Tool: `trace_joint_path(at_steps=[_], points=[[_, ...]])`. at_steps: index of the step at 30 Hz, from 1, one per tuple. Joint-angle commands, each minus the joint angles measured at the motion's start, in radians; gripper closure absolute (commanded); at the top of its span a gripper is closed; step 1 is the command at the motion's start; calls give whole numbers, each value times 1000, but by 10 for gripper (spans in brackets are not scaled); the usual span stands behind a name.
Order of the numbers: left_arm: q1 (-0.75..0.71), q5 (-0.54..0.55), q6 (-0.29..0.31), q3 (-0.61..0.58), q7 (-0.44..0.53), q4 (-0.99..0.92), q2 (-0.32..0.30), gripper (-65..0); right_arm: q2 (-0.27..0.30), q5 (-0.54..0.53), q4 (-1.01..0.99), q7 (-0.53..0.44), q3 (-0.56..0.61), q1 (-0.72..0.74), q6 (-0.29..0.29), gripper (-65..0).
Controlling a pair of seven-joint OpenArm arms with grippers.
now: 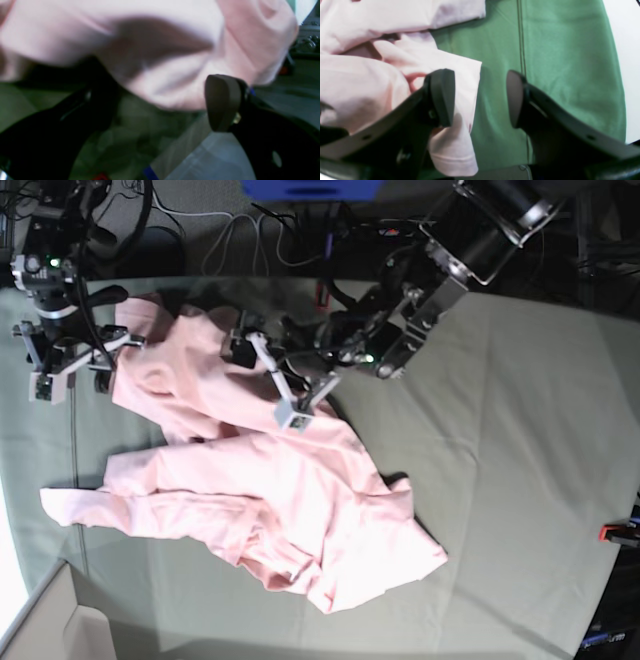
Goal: Layout the t-shirt on the table in an organized manner, then fold the t-shirt properly
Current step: 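Grasp the bunched fabric with the left gripper and pull it away from the right gripper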
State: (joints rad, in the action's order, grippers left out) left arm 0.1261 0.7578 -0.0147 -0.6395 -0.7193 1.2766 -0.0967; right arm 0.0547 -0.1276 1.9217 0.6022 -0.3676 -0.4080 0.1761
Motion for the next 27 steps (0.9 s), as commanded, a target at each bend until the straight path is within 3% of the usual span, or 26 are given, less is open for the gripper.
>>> trace_joint_path(at_steps=[1, 13, 15, 18, 20, 22, 27], points=[[14, 13, 9, -7, 20, 7, 15, -530, 7, -2, 19, -23, -5, 2, 1, -329], [39, 13, 14, -21, 68, -111, 94, -520, 7, -2, 19, -23, -3, -16, 1, -329], [53, 13, 20, -24, 68, -116, 97, -436, 7, -2, 19, -23, -5, -16, 1, -329], [54, 15, 89, -27, 74, -117, 93, -179, 7, -2, 19, -23, -5, -16, 1, -329], [54, 15, 95, -18, 68, -120, 90, 0, 7, -1, 19, -23, -5, -16, 1, -329], [54, 15, 83, 2, 65, -113, 79, -13, 7, -1, 19, -23, -5, -16, 1, -329], [4, 25, 83, 94, 63, 42, -64, -1, 12, -1, 19, -26, -5, -16, 1, -329]])
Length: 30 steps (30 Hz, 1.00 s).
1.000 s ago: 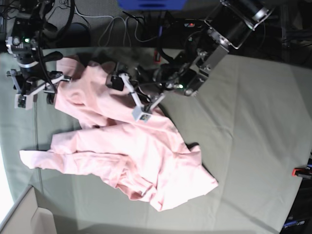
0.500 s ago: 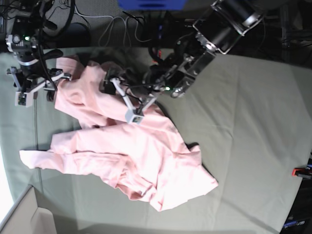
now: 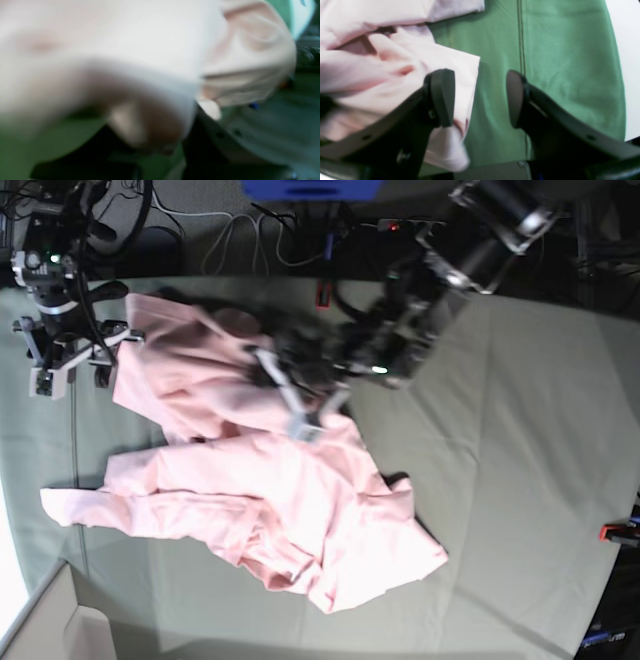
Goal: Layout the t-shirt on the table in an organized manner, then fold the t-shirt properly
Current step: 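Grasp the bunched fabric with the left gripper and pull it away from the right gripper, then grasp a sleeve with the right gripper and drag it outward to spread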
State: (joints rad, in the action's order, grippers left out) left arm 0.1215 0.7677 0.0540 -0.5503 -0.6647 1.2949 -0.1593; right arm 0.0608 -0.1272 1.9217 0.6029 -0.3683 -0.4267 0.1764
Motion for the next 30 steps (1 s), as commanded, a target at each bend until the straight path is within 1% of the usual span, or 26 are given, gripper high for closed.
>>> trace_joint_path(at_steps=[1, 4, 6, 10, 14, 16, 19, 22, 26, 30], points=[[-10, 16, 14, 32, 9, 67, -30, -1, 7, -1, 19, -25, -4, 2, 1, -329], [-81, 16, 14, 140, 9, 206, -131, -1, 6, -1, 20, -25, -4, 2, 1, -329], [-130, 16, 17, 232, 9, 282, -193, -1, 4, -2, 20, -28, 2, 2, 1, -330], [-199, 14, 22, 444, 9, 332, -274, -1, 3, -2, 19, -25, 13, 10, 1, -331], [-222, 5, 24, 645, 9, 331, -308, -1, 3, -2, 19, -28, 56, 10, 1, -332], [-225, 5, 24, 726, 9, 331, -320, -1, 3, -2, 19, -33, 76, 12, 1, -332], [-220, 3, 24, 812, 9, 328, -342, -1, 4, -2, 20, -33, 104, 13, 1, -333], [-205, 3, 24, 892, 9, 265, -345, -1, 4, -2, 19, -25, 122, 41, 1, -333], [-122, 3, 24, 947, 9, 125, -346, -1, 9, -2, 19, -27, 160, 47, 1, -334], [-27, 3, 24, 962, 18, -11, -348, -1, 12, -2, 20, -25, 214, 71, 1, -340]])
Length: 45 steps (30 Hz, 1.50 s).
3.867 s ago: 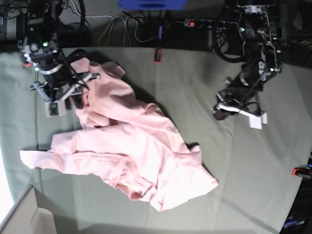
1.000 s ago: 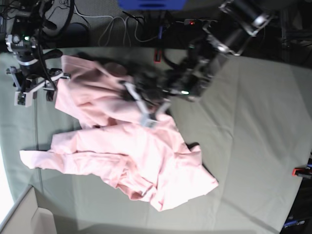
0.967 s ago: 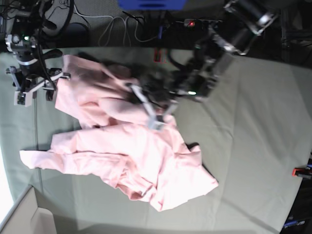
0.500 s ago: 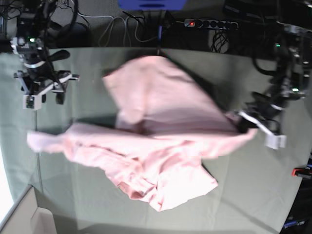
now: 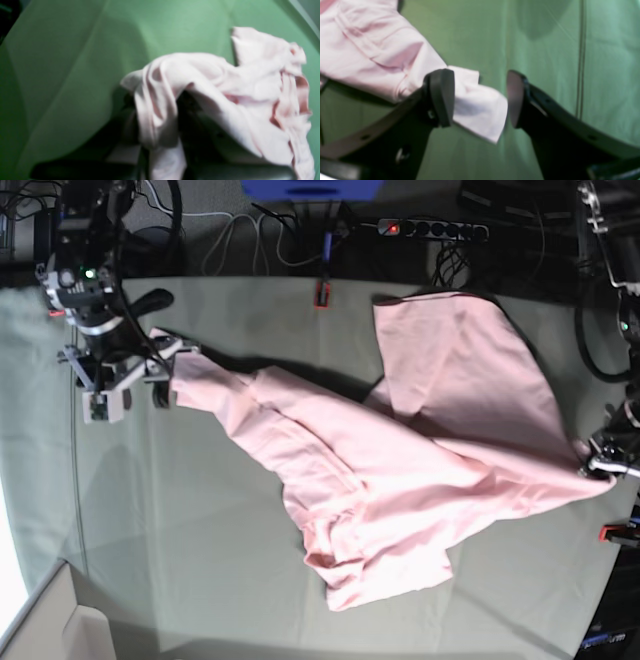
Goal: Layout the t-shirt on the table in an organized manner, then fold the t-shirt properly
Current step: 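Grasp a sleeve with the right gripper and drag it outward to spread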
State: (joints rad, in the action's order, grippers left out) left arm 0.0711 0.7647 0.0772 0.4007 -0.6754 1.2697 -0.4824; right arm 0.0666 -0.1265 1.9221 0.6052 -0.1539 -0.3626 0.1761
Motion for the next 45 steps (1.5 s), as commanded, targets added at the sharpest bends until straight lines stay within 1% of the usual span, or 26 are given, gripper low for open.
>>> trace_joint_path(at_steps=[1, 4, 6, 8, 10, 14, 15, 17, 18, 21, 24, 26, 29, 32, 34, 39, 42, 45], points=[[40, 6, 0, 8, 29, -5, -25, -1, 16, -3, 20, -28, 17, 12, 1, -351], [91, 6, 0, 2, 19, -51, -23, -6, 34, -3, 21, -28, 87, 27, 1, -381], [114, 6, 0, 0, 19, -66, -20, -12, 34, -2, 21, -28, 136, 44, 1, -390], [118, 6, 0, 0, 18, -71, -19, -55, 43, -2, 18, -28, 179, 69, 1, -393], [118, 6, 0, 0, 18, -66, -19, -132, 48, -2, 15, -26, 222, 98, 1, -393], [111, 8, 0, 0, 18, -60, -19, -375, 46, -2, -43, -26, 302, 165, 1, -393], [109, 8, 0, 5, 18, -60, -19, -421, 45, -2, -66, -26, 317, 179, 1, -393], [105, 14, 0, 10, 18, -60, -22, -477, 45, 0, -117, -28, 356, 208, 1, -392], [86, 16, 0, 11, 18, -58, -23, -489, 45, 0, -148, -28, 382, 224, 1, -391], [34, 11, 0, 54, 19, -9, -20, -490, 48, 23, -214, -35, 440, 259, 1, -390], [-43, 12, 0, 125, 19, 43, -11, -490, 39, 129, -270, -37, 492, 293, 1, -389], [-86, 14, 0, 163, 19, 77, 7, -490, 23, 198, -309, -38, 534, 316, -2, -389], [-159, 8, 0, 229, 19, 104, 32, -490, -18, 287, -364, -41, 544, 337, -3, -389], [-212, 8, 0, 267, 29, 104, 50, -490, -44, 342, -419, -87, 543, 350, -3, -389], [-242, 8, 0, 292, 29, 103, 58, -490, -46, 376, -450, -127, 547, 350, -3, -389], [-285, 8, 0, 306, 30, 106, 73, -490, -46, 396, -536, -202, 543, 353, -5, -387], [-293, 8, 0, 310, 30, 106, 90, -490, -46, 396, -573, -218, 543, 376, -5, -384], [-296, 8, 0, 309, 30, 107, 106, -490, -44, 396, -583, -218, 541, 388, -5, -345]])
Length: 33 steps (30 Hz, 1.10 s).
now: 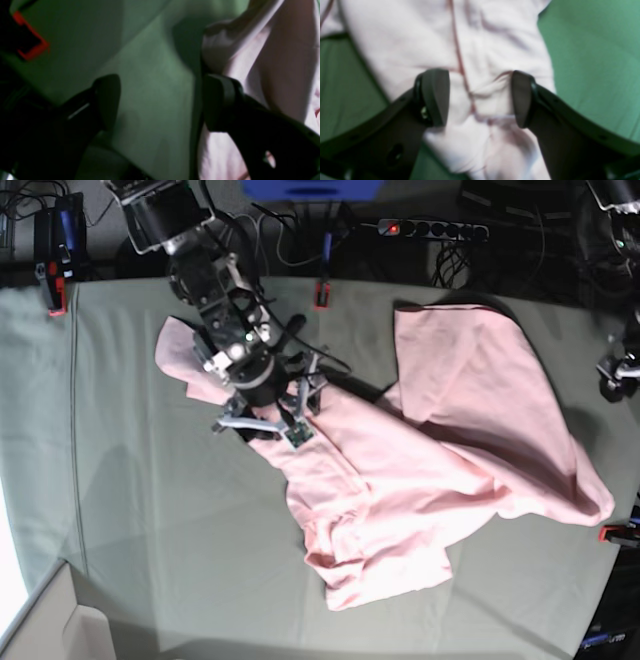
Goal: Layout the t-shirt on the table in an organized manner, then fold the t-shirt properly
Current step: 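Grasp a sleeve with the right gripper and drag it outward to spread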
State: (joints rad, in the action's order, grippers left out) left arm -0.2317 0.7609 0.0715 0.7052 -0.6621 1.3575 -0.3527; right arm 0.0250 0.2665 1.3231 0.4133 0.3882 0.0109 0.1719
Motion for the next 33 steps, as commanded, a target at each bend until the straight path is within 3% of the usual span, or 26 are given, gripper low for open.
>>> trace_joint_path(at_steps=[1, 11, 16, 26, 33], points=[[7, 12, 6, -2, 17, 20, -24, -490, -3, 3, 16, -24, -1, 14, -1, -327], [12, 12, 7, -5, 8, 21, 10, -489, -3, 1, 11, -27, -81, 39, -1, -166], [15, 12, 7, -5, 8, 21, 11, -489, -1, 0, 14, -29, -148, 41, -1, -6], [16, 19, 7, -5, 8, 21, 11, -489, 8, -3, 16, -27, -285, 64, 7, 0], [16, 19, 7, -3, 8, 21, 11, -489, 72, -5, 17, -29, -430, 85, 8, 0]])
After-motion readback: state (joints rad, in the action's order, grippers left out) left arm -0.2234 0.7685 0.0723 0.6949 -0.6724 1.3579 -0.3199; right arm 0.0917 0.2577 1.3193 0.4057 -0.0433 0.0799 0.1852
